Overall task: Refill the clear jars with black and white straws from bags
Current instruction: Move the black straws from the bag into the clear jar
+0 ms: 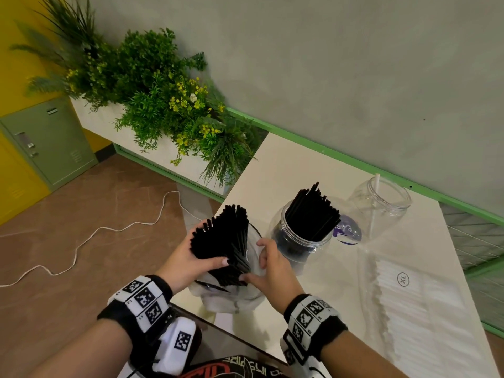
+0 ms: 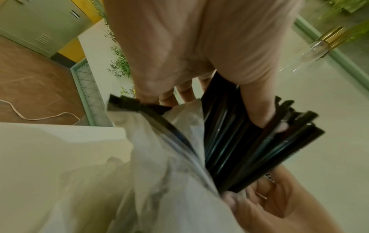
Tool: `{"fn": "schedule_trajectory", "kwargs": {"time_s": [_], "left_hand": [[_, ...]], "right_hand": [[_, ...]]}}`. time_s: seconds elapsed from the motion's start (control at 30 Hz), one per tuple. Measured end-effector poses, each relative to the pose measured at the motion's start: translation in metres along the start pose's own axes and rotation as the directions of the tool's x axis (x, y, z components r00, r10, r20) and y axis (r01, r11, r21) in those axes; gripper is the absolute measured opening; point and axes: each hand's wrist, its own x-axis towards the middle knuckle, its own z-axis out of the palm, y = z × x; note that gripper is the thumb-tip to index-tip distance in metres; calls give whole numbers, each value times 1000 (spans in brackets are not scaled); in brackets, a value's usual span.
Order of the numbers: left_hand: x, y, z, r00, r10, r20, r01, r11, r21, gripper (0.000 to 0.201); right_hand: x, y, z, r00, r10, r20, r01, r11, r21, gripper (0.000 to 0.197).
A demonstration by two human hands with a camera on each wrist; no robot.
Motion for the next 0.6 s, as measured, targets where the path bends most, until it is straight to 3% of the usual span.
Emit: {"fn": "schedule_trajectory", "kwargs": {"time_s": [0.23,0.33,0.43,0.6], "left_hand": [[-2,1,-4,995,-69,69,67,997,34,95],[-2,6,-2,994,-72,83,72,997,0,93],[-2,10,1,992,-77,101,83,995,-49,97],[-3,14,2,989,-72,130,82,994,-71,97]], "right_hand": [[7,-1,-3,993,53,108,-47,997,-58,102],[13,-7,-5,994,-16,108,36,982,-187,110],[21,-15,-6,992,-122,27,125,949,-291,114],[31,-17,-4,995,-90,44,95,989,-116,114]]}}
